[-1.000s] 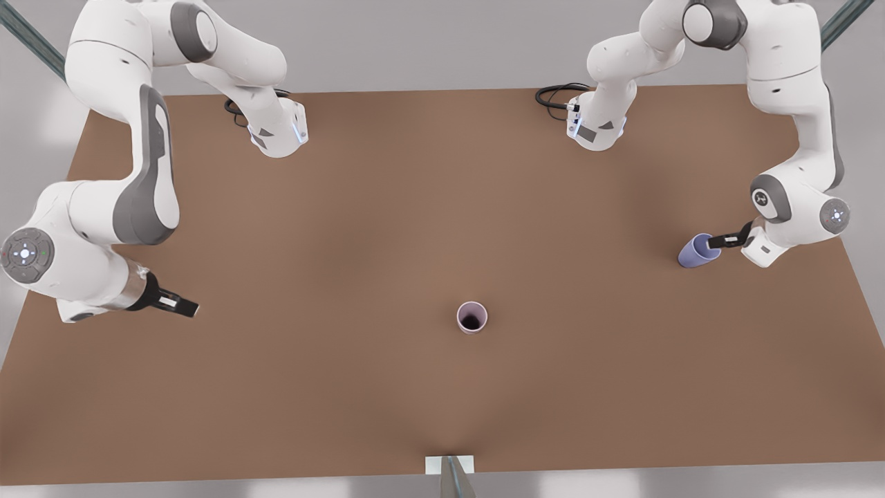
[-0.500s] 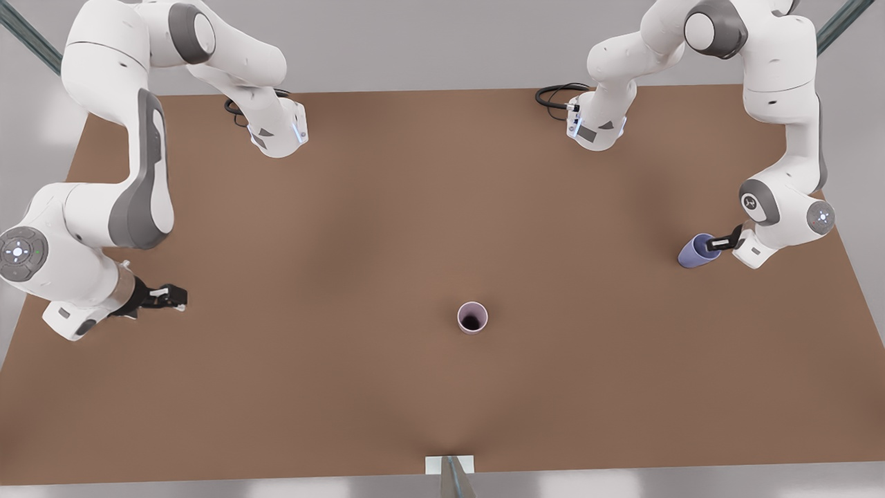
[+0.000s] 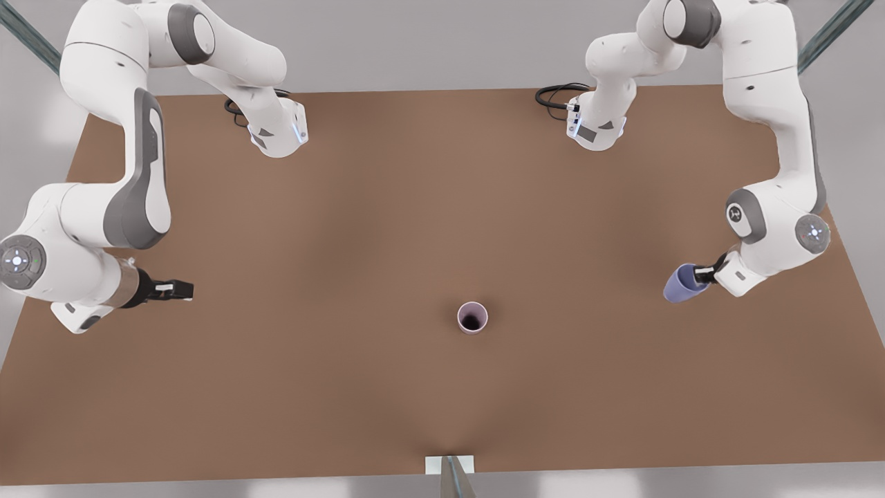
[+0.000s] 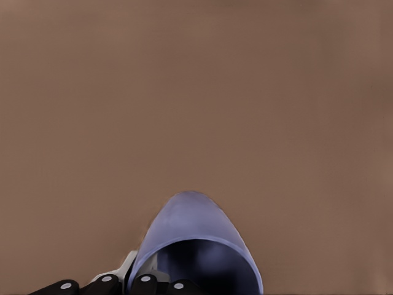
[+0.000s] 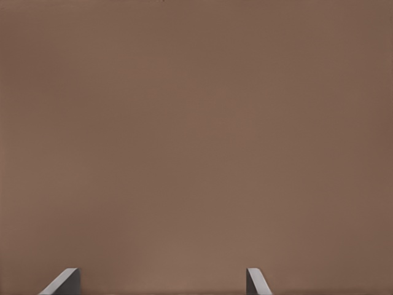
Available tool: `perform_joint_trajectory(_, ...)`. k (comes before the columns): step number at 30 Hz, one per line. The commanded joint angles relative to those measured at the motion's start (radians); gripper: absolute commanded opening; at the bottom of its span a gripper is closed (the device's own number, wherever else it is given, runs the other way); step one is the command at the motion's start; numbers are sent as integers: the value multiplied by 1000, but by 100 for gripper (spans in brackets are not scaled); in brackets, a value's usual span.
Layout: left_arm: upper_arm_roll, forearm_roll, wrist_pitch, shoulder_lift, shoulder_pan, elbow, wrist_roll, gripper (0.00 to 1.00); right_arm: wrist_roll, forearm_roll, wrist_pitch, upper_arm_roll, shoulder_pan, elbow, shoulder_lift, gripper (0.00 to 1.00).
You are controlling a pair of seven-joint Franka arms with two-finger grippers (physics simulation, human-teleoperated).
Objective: Stack the cups, with the pink cup at the bottom and the purple cup at the top
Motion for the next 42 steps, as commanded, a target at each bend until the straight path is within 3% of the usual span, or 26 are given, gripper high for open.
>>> perform_joint_trajectory(1,-1,-27,-97,3,-118,56,-245,21,54,9,6,0,-2,0,0,100)
perform_joint_trajectory(5,-4,-24,-116,27,-268,124,-458,21,64,8,6,0,0,0,0,100)
perform_joint_trajectory(8,-43,-18,-287,136,-343,342,-682,21,64,8,6,0,-2,0,0,100)
perform_joint_trajectory(15,-43,-29,-409,319,-558,639,-1035,21,56,8,6,0,-3,0,0,100)
perform_joint_trajectory(20,-43,-73,-418,395,-586,773,-1130,21,54,8,8,-1,-3,0,0,100)
perform_joint_trajectory(27,-41,-102,-360,464,-607,846,-1160,21,54,9,8,-1,-12,0,2,100)
perform_joint_trajectory(42,-44,-125,-326,501,-609,843,-1175,21,51,9,8,-1,-20,0,5,100)
